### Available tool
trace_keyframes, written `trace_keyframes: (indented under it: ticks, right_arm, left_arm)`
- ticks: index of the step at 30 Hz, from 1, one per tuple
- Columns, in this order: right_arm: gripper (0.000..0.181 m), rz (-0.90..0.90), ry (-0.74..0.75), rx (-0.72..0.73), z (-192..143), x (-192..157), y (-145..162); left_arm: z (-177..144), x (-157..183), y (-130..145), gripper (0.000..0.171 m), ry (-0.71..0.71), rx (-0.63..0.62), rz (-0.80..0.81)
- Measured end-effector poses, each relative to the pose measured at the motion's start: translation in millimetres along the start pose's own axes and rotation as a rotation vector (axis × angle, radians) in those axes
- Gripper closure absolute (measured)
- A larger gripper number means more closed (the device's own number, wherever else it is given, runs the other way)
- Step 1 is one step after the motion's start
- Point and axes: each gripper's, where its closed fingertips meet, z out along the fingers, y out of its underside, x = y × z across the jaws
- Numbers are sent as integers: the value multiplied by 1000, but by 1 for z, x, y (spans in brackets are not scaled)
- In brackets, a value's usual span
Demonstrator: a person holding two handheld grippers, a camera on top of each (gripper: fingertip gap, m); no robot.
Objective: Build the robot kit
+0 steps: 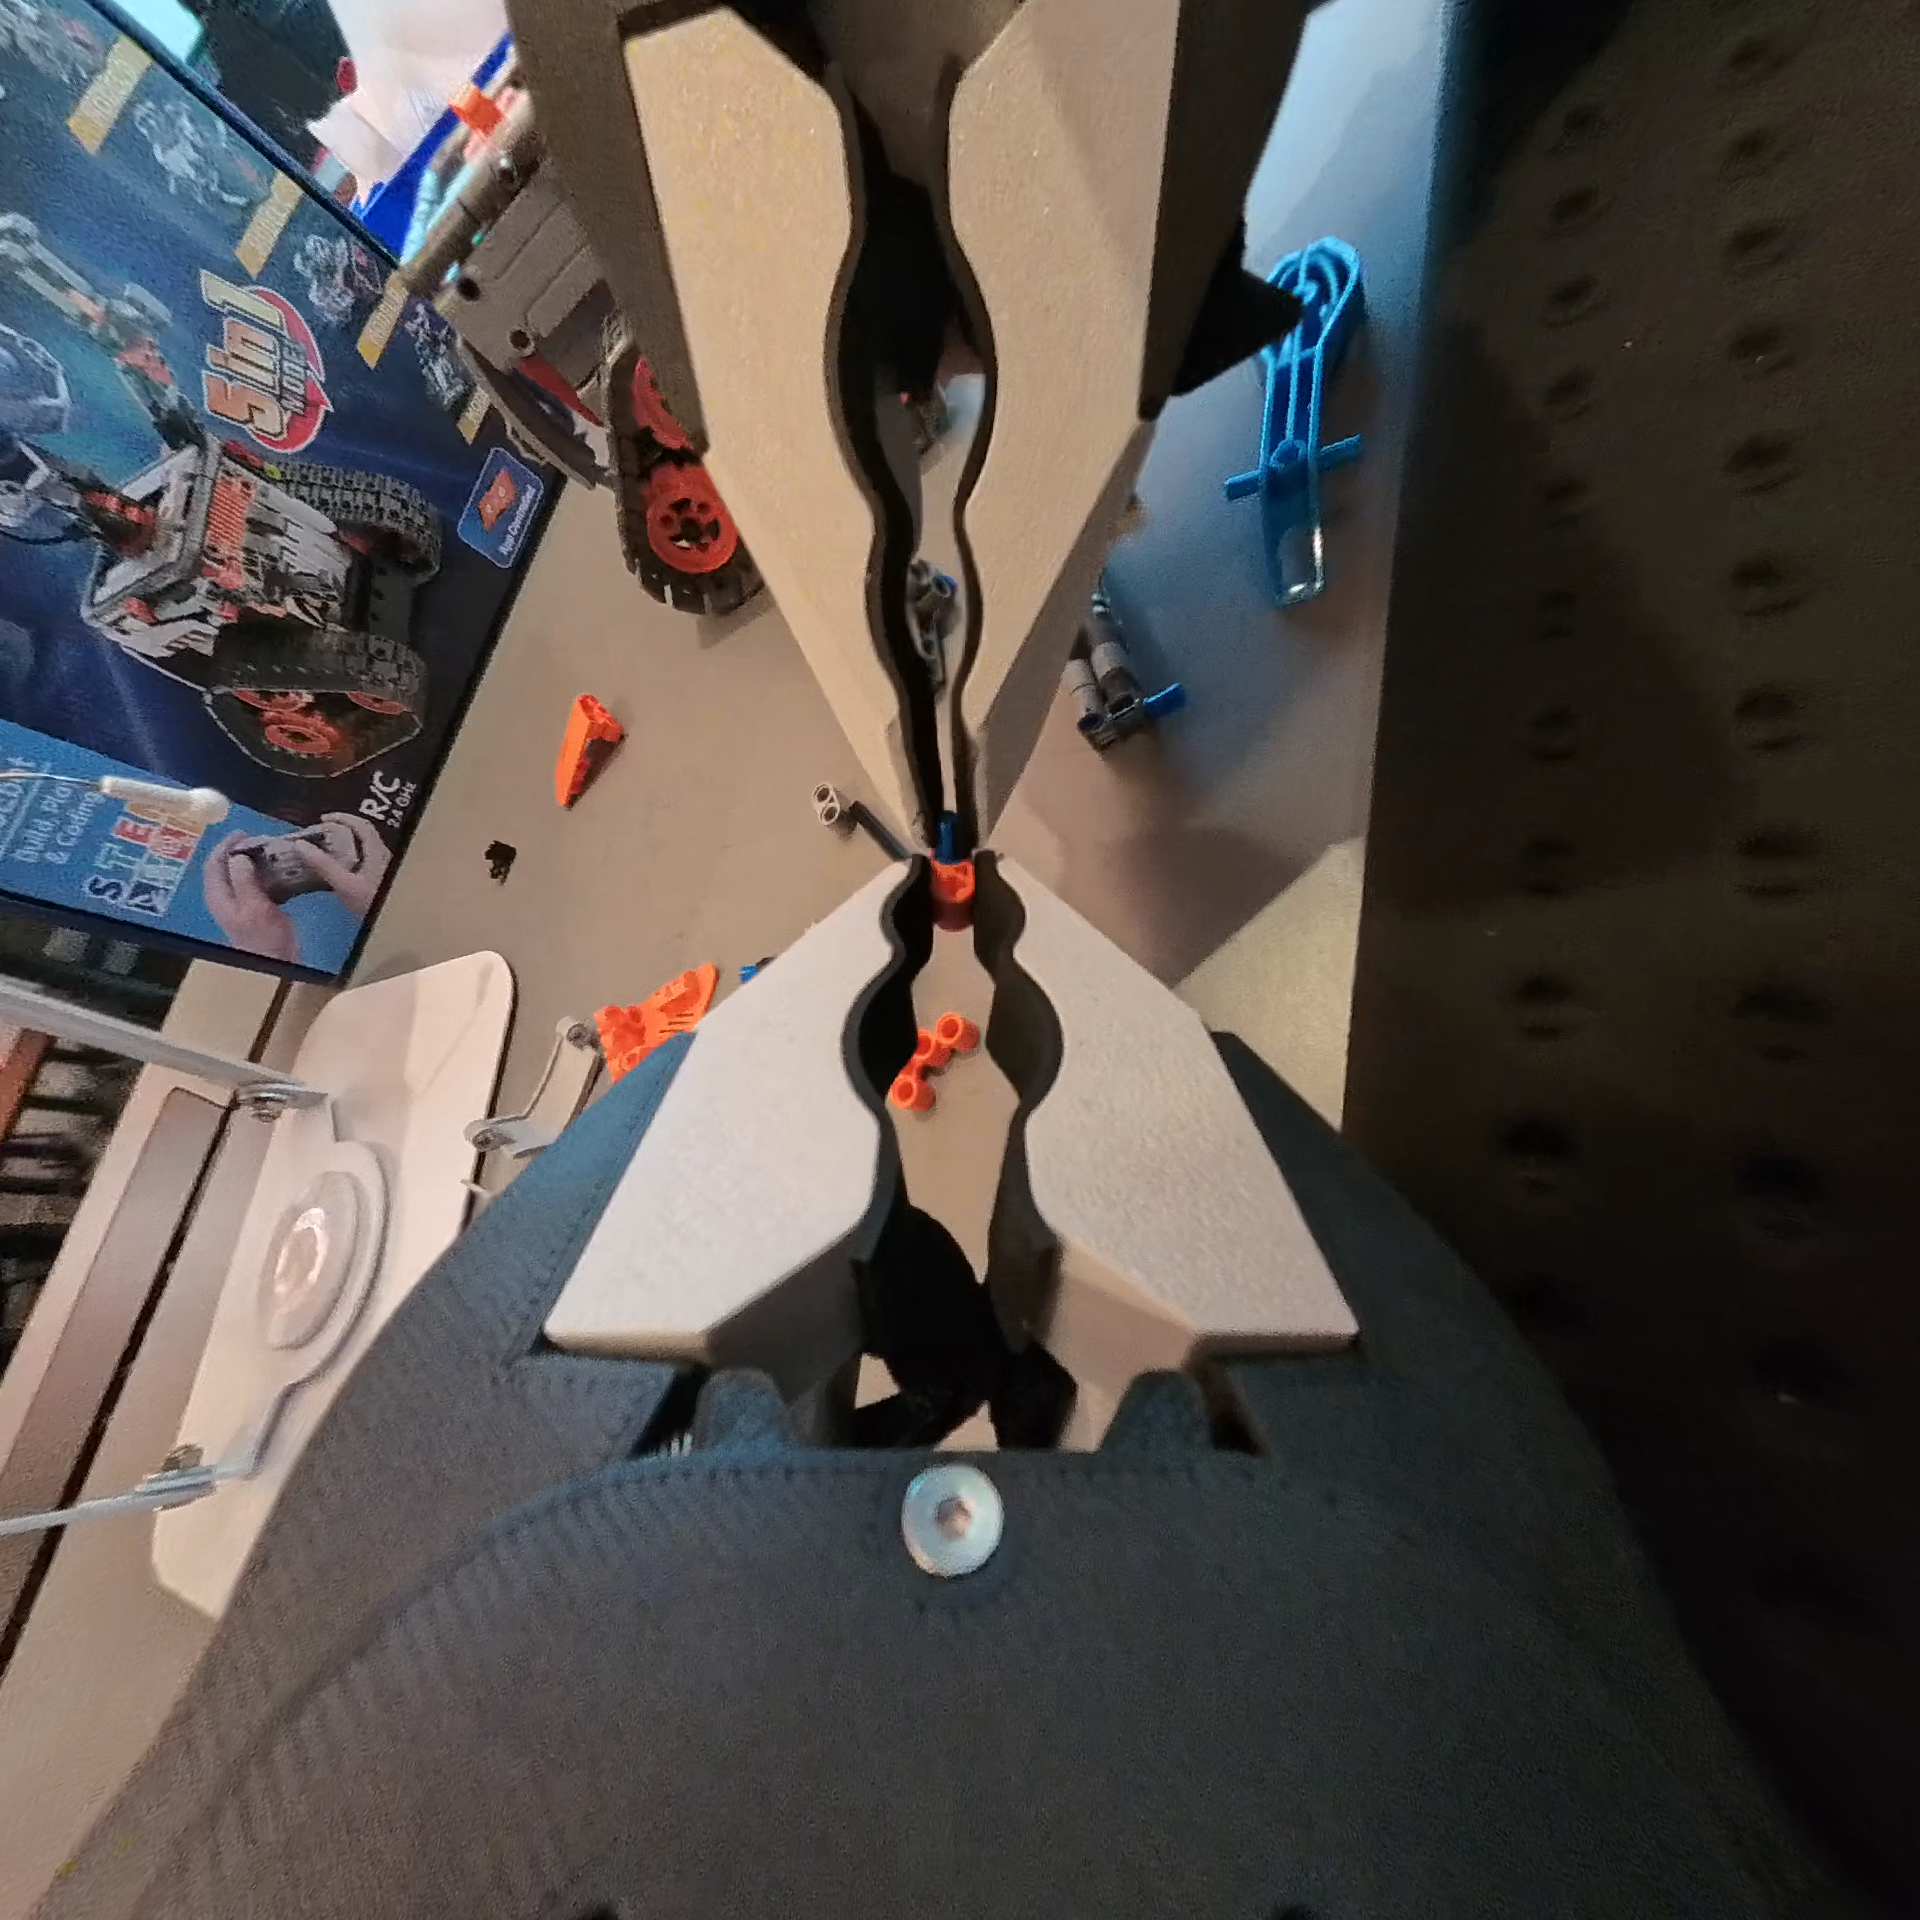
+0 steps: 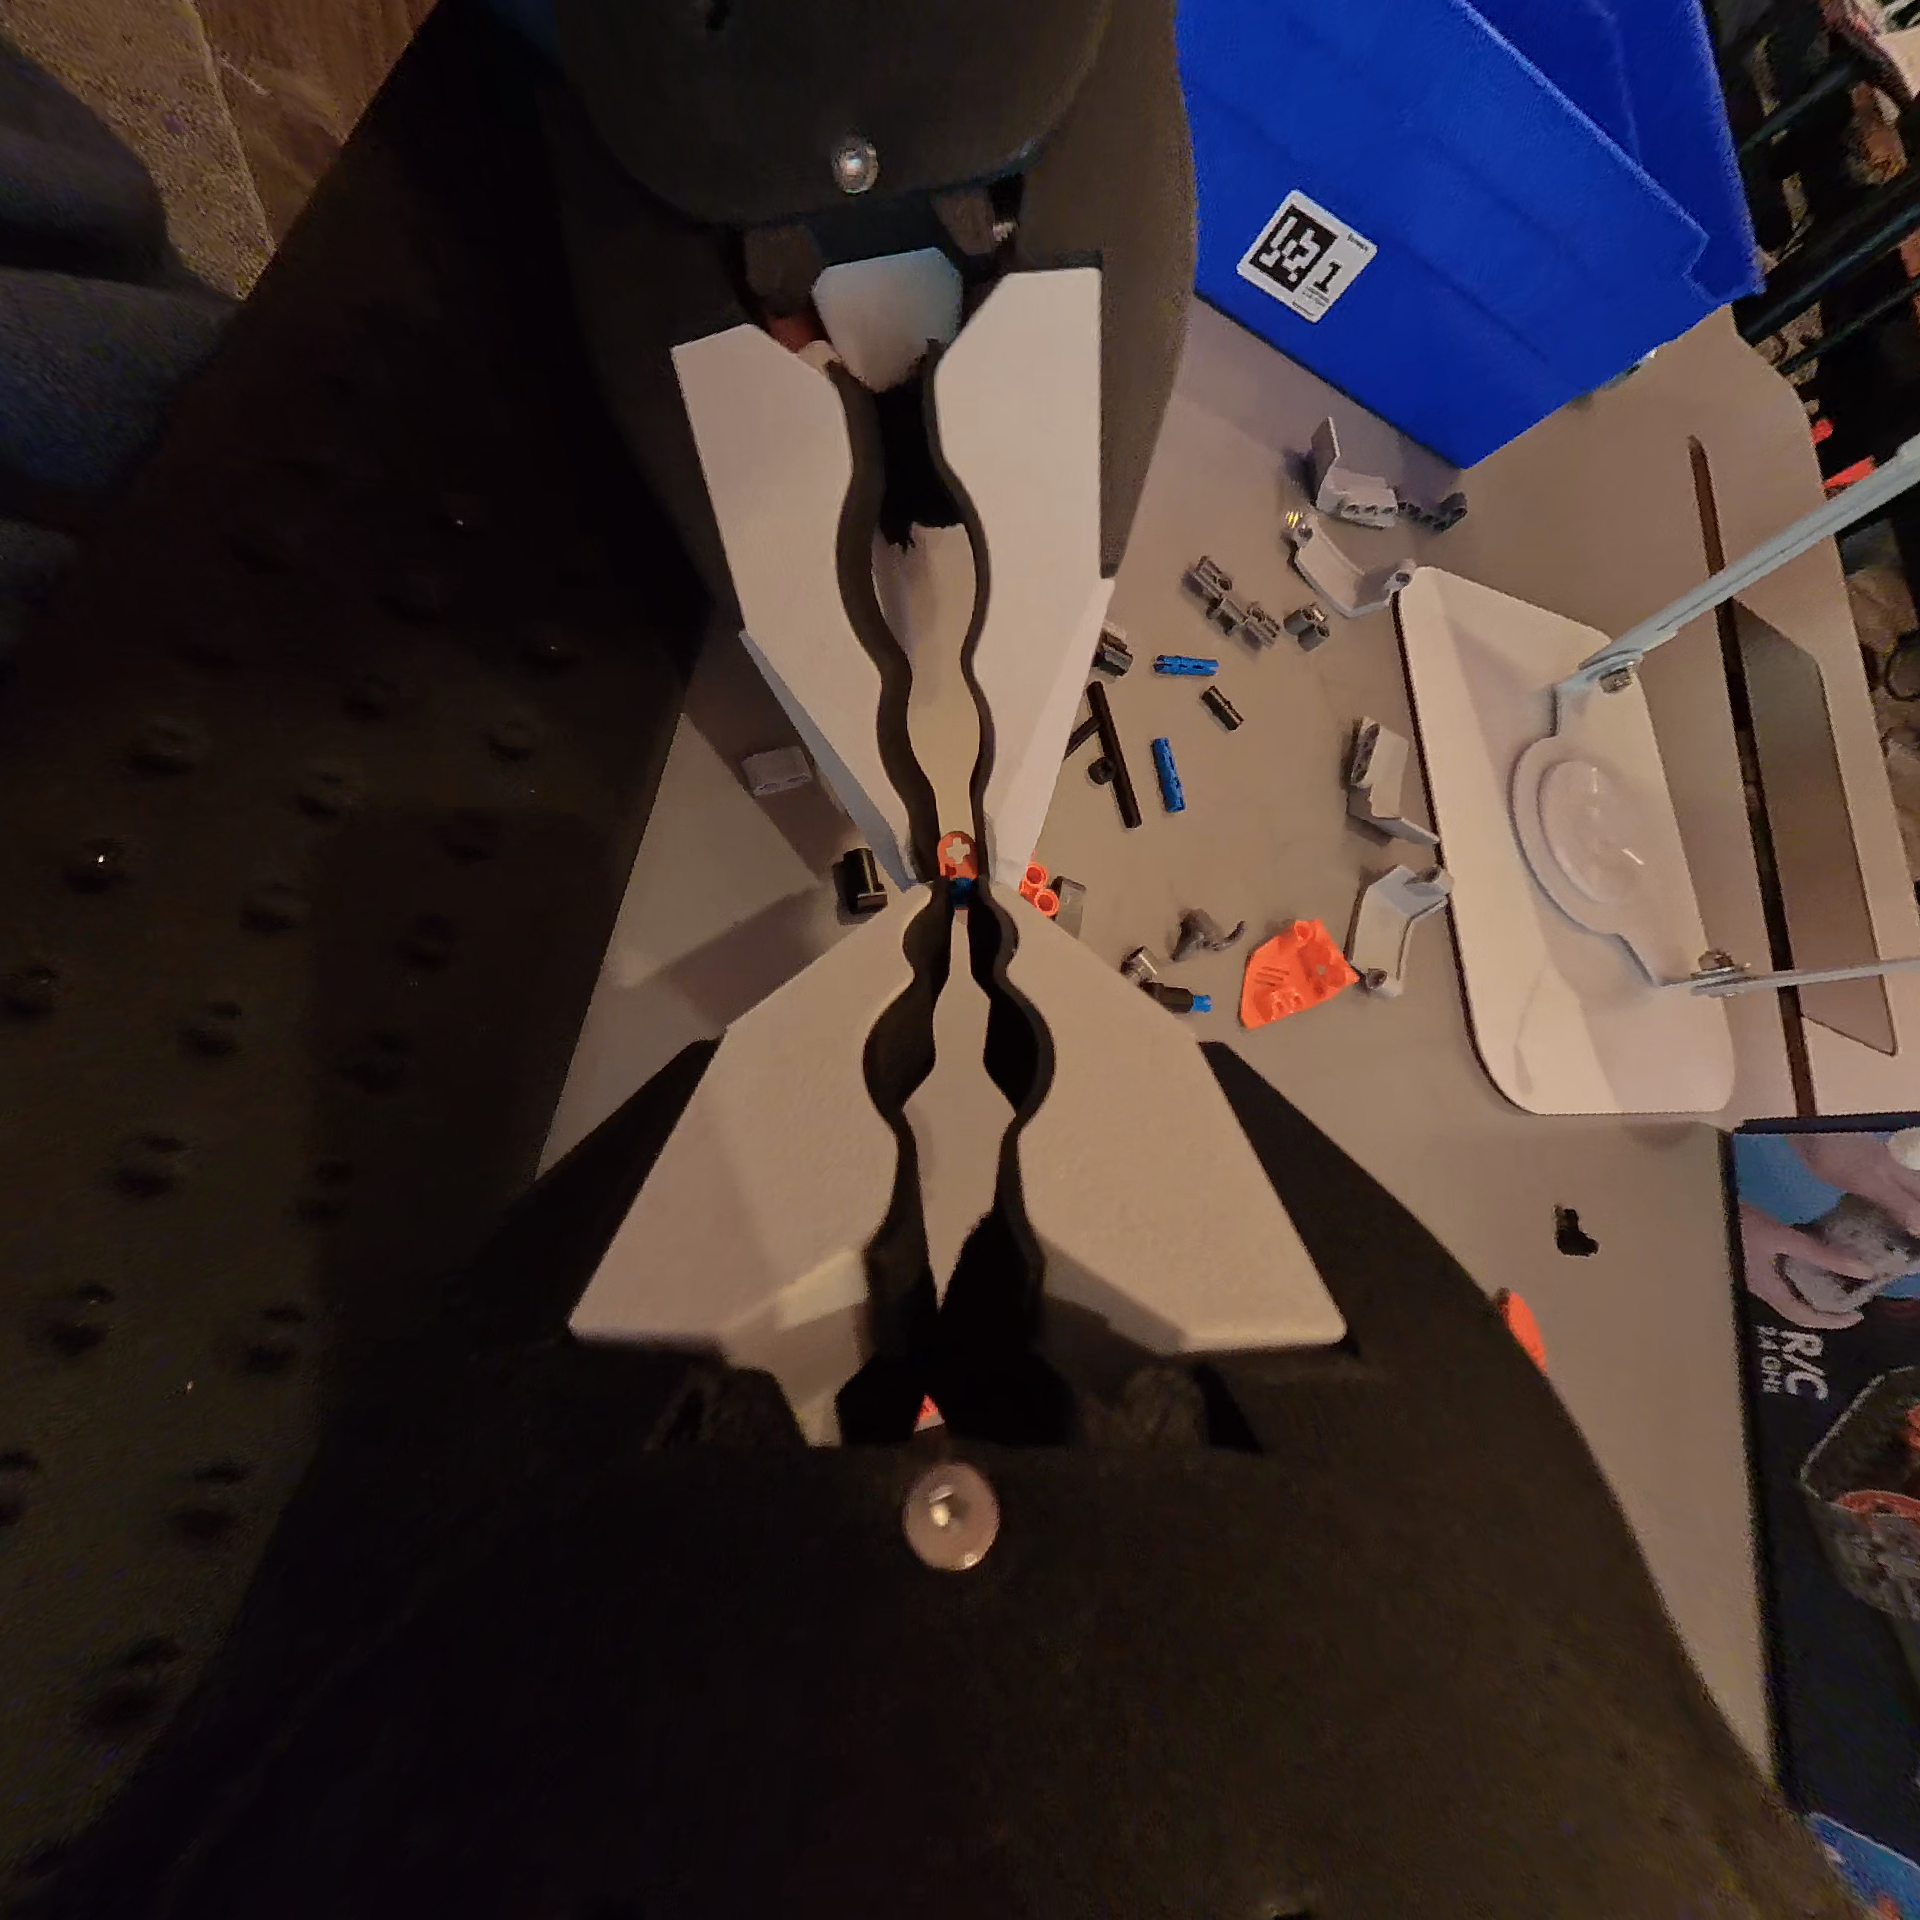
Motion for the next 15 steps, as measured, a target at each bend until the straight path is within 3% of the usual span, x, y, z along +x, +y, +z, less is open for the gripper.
trace_keyframes:
  ticks: [11, 13, 15]
  right_arm:
    - [181, 125, -18, 66, -2, 5, -1]
    - [181, 129, -11, 71, -3, 7, -2]
    - [181, 125, -14, 79, -3, 6, -3]
  left_arm:
    - [-1, -5, -2, 165, -30, 12, 2]
    - [-2, -2, -6, 154, -19, 31, 15]
    - [-4, -6, -8, 165, -31, 51, -7]
